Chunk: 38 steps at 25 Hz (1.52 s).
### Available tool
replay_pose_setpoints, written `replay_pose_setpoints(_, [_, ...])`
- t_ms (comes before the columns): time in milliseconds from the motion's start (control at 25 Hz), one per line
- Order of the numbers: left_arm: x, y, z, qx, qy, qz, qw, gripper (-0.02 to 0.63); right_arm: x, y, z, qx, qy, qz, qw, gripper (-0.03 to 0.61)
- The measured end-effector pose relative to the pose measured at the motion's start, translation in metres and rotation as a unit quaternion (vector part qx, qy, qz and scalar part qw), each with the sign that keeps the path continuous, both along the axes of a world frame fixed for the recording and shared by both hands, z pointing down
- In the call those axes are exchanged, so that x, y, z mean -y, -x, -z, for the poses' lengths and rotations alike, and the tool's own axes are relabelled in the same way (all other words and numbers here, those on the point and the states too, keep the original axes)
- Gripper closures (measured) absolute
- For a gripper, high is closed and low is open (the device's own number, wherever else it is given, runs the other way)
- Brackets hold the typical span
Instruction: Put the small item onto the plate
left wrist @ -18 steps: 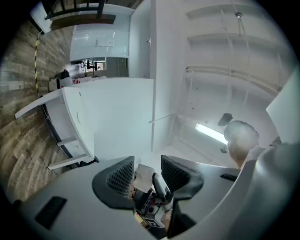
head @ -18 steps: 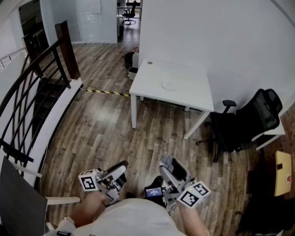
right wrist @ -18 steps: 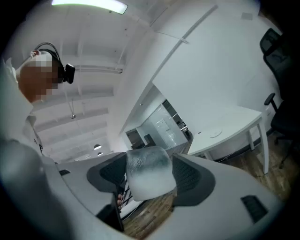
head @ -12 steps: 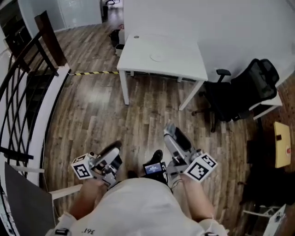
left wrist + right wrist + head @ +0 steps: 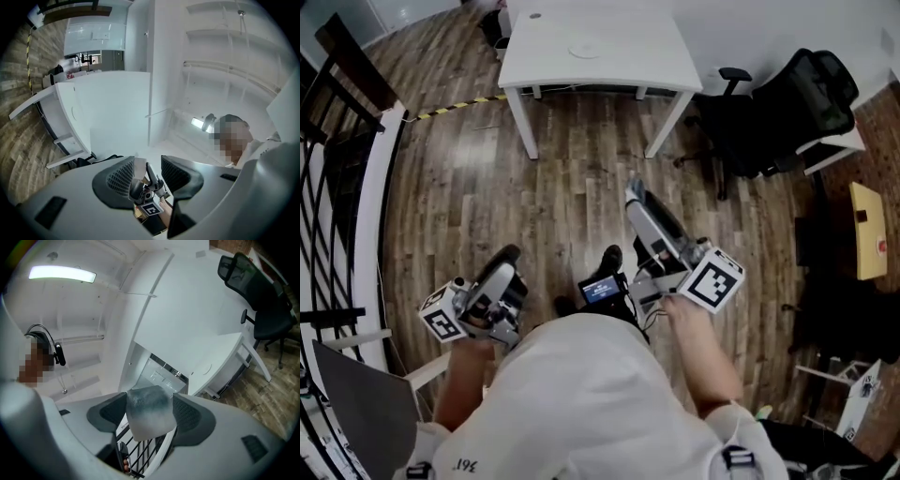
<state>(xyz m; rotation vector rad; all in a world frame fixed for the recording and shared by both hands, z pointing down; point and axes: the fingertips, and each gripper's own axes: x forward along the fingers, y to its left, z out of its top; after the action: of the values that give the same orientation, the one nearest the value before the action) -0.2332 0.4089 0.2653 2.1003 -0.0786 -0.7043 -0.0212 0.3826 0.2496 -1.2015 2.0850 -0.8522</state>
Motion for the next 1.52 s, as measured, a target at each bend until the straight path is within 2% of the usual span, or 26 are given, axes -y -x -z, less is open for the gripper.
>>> replay_pose_setpoints(1520, [0.007,-0.018,-0.007,0.013,0.023,-0.019,0.9995,0.453,0.015,-0.007,-0.018,-0.010,0.045,-0.019,0.999,0.276])
